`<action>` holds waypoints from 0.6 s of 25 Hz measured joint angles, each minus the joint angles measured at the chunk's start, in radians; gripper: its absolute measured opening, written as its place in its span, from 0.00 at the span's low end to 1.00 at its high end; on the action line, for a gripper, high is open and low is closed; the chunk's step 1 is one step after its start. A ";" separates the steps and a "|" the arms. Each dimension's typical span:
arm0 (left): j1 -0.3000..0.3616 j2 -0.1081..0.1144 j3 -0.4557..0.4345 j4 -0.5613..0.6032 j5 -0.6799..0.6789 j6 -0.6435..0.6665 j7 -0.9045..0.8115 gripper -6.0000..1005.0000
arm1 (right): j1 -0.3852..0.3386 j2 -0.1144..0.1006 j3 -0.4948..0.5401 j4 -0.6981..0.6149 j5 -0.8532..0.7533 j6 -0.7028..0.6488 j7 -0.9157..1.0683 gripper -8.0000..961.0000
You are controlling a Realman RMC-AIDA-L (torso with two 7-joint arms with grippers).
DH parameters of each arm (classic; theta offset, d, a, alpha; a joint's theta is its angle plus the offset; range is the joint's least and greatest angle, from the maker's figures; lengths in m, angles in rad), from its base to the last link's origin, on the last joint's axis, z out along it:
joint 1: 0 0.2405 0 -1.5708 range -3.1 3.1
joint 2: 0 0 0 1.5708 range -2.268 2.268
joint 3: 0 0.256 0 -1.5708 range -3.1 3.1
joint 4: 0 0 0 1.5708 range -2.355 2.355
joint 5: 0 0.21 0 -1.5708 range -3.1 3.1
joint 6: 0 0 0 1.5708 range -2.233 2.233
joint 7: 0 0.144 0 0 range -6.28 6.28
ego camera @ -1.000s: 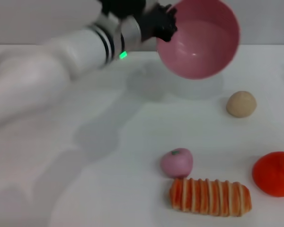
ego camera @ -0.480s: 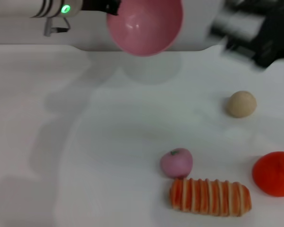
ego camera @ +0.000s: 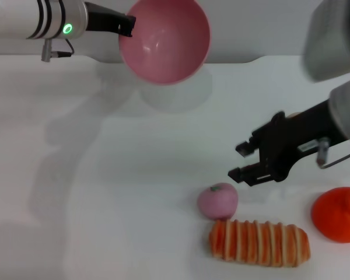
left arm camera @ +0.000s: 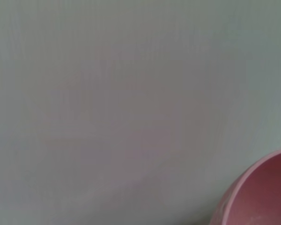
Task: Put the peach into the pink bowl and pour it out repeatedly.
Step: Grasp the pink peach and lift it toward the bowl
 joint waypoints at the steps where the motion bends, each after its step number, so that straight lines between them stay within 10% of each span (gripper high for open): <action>1: 0.002 -0.001 0.001 -0.001 0.000 0.001 0.000 0.07 | 0.013 0.001 -0.011 0.036 -0.019 0.013 0.007 0.44; 15: 0.009 -0.015 0.015 -0.003 0.008 0.030 0.013 0.07 | 0.107 0.004 -0.164 0.396 -0.041 0.232 0.026 0.42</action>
